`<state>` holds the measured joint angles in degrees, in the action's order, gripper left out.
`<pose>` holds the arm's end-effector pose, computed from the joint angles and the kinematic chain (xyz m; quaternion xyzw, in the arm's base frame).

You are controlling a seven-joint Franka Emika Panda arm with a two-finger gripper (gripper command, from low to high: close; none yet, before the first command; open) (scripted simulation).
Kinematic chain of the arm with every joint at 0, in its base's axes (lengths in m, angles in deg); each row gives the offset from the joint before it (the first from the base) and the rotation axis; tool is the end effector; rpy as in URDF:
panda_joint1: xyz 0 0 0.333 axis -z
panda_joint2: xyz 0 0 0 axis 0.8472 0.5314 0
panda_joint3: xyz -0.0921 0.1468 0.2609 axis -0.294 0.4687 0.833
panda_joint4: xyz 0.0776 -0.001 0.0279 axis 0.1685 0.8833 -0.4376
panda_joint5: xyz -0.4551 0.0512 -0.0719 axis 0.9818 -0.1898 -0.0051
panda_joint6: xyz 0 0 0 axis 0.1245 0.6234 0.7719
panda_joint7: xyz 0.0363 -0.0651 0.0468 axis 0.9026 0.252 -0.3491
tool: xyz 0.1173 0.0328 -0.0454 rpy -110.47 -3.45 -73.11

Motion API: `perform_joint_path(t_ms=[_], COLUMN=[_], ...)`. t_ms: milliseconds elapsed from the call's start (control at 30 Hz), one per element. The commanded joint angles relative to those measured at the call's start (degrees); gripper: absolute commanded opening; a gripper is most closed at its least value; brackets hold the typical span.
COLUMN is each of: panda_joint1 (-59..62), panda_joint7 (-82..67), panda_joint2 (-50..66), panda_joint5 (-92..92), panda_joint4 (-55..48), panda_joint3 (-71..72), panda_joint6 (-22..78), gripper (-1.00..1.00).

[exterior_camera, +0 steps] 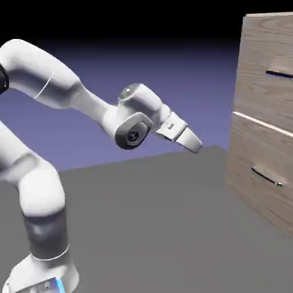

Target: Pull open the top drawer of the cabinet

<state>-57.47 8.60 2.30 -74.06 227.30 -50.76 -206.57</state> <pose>0.4705 0.0109 0.3952 -0.8778 0.2851 -0.3666 0.1170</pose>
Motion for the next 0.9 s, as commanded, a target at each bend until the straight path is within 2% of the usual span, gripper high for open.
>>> perform_joint_path(t_ms=[0,867], panda_joint1=[0.9,25.2], panda_joint7=[-2.5,-67.3], panda_joint2=[1.1,30.5], panda_joint5=[2.0,54.1], panda_joint4=[-1.0,-28.0], panda_joint3=[1.2,33.6], panda_joint6=[0.2,6.5], gripper=[0.0,0.0])
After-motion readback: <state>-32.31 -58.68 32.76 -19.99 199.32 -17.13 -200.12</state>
